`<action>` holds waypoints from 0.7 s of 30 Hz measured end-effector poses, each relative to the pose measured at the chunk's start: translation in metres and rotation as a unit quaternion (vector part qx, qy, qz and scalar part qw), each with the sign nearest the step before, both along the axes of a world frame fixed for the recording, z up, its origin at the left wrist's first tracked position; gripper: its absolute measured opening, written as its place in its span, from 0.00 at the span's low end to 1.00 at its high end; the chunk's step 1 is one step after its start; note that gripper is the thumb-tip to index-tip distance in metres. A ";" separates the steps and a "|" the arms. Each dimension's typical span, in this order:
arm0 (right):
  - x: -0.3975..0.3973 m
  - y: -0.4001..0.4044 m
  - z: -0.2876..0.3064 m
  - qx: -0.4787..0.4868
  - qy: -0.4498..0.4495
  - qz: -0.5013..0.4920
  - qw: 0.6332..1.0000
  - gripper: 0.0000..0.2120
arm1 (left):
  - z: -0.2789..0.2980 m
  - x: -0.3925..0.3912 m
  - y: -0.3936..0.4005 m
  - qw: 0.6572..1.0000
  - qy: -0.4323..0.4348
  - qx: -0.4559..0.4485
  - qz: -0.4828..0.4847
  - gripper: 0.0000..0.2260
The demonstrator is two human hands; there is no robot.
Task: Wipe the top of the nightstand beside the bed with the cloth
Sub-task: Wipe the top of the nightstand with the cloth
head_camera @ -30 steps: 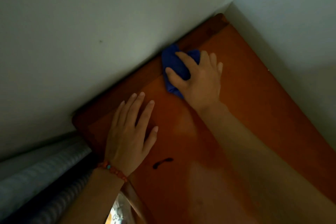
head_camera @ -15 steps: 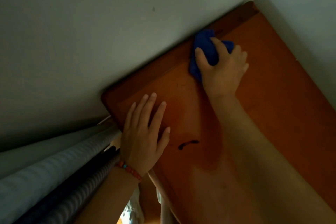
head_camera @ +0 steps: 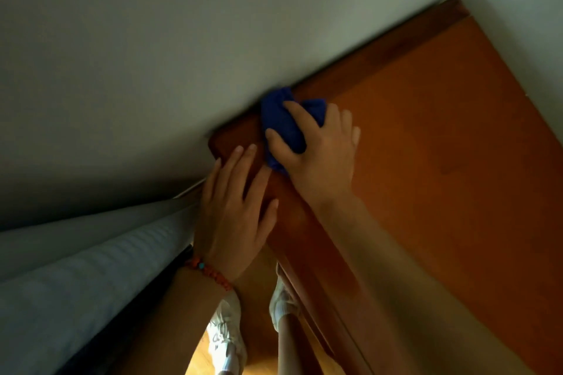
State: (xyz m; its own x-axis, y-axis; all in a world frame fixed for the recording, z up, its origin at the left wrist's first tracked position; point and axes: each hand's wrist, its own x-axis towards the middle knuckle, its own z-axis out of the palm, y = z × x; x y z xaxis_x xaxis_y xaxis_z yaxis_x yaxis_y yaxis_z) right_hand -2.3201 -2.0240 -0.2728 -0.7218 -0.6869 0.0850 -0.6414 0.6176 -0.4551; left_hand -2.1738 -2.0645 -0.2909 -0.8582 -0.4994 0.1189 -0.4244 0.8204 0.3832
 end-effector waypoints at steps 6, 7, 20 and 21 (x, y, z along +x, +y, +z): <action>-0.005 -0.001 -0.002 -0.009 0.005 -0.067 0.998 0.23 | 0.004 0.024 -0.013 1.000 -0.001 0.005 0.024 0.22; 0.003 -0.004 -0.002 -0.018 -0.016 -0.111 0.994 0.23 | 0.004 0.026 -0.015 1.000 0.001 0.005 0.029 0.21; 0.037 -0.007 0.002 0.007 -0.014 -0.107 0.994 0.23 | 0.009 0.065 -0.034 0.999 -0.002 -0.008 0.045 0.19; 0.045 -0.006 0.002 0.008 0.002 -0.067 0.998 0.23 | 0.009 0.066 -0.033 0.999 -0.005 -0.009 0.044 0.20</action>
